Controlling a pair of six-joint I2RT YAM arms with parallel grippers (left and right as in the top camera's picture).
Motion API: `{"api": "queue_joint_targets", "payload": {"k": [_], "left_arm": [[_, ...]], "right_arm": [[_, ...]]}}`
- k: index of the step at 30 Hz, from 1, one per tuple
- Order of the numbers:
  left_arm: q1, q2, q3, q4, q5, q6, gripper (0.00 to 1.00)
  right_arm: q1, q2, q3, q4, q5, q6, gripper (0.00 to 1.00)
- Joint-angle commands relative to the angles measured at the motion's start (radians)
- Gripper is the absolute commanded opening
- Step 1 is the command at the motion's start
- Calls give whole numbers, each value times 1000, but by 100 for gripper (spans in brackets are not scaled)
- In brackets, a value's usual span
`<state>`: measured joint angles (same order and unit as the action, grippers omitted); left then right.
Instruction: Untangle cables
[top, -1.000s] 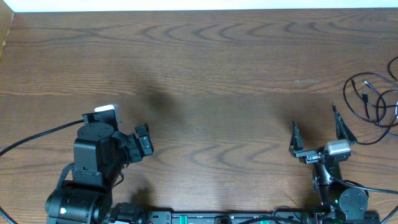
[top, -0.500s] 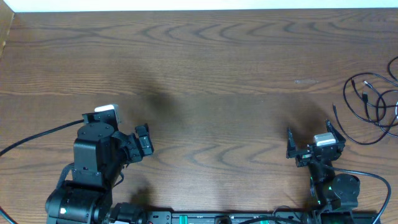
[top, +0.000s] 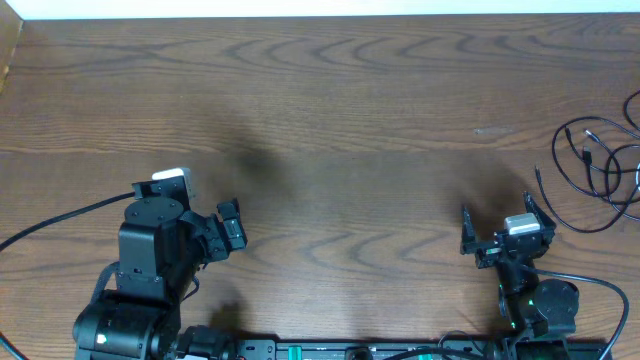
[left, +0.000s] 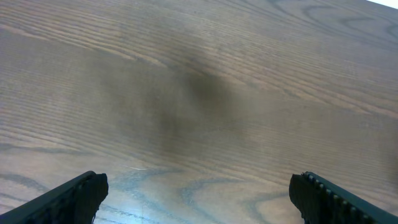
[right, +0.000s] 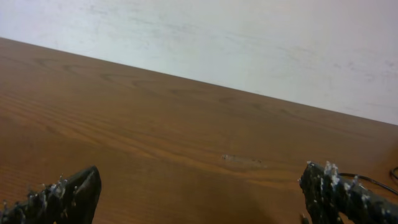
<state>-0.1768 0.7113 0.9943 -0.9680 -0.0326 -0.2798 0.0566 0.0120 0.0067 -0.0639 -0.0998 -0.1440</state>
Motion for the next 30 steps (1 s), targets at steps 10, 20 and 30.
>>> {"api": "queue_joint_targets", "payload": {"k": [10, 20, 30], "left_arm": [[65, -169, -141, 27, -29, 25, 98], [90, -547, -569, 353, -12, 24, 99], [128, -710, -876, 892, -1, 121, 99]], "right_arm": [[-3, -6, -1, -5, 4, -7, 99], [-3, -6, -1, -5, 4, -7, 99], [-3, -6, -1, -5, 4, -7, 99]]}}
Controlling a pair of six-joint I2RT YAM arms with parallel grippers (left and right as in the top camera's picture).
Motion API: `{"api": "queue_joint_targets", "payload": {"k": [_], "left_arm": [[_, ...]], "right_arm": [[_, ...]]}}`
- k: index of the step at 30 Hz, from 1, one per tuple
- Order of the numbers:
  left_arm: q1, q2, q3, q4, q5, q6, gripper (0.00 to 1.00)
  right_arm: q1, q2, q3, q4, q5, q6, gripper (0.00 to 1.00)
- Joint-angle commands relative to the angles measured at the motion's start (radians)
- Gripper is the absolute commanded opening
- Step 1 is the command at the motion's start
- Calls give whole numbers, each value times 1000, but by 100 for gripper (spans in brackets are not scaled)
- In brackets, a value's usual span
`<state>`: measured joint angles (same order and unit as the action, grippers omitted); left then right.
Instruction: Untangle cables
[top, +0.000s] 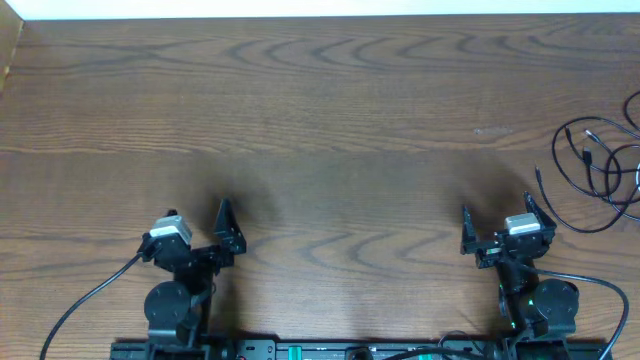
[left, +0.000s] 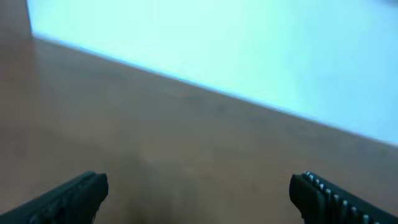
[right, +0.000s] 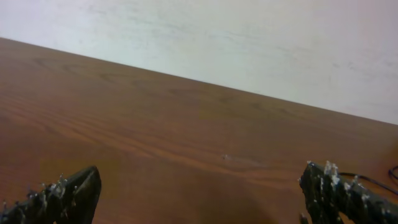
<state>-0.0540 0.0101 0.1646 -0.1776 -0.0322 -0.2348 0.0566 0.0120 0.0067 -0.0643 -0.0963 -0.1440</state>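
Observation:
A tangle of thin black cables (top: 598, 170) lies on the wooden table at the far right edge in the overhead view; a strand of cable (right: 367, 179) shows at the right edge of the right wrist view. My right gripper (top: 497, 228) stands open near the front edge, left of the tangle and apart from it, with nothing between its fingers (right: 339, 193). My left gripper (top: 195, 232) is open low at the front left, far from the cables; its view is blurred and shows bare table and wall between the fingers (left: 74, 196).
The brown wooden table (top: 320, 120) spans the whole view, with a pale wall beyond its far edge (right: 249, 43). A raised wooden rim (top: 10, 50) stands at the far left corner. The arm bases and a rail (top: 340, 350) line the front edge.
My left arm has folded down and drawn back toward the front edge, and its camera now looks along the table at the wall. The right arm and the cables have not moved.

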Motion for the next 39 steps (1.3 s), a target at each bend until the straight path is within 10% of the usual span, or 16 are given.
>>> {"api": "queue_joint_targets", "payload": {"k": [1, 39], "left_arm": [[5, -9, -68, 158, -1, 104, 99], [5, -6, -161, 108, 73, 238, 99]], "right_arm": [[-3, -6, -1, -5, 0, -7, 99], [-3, -6, -1, -5, 0, -7, 99]]}}
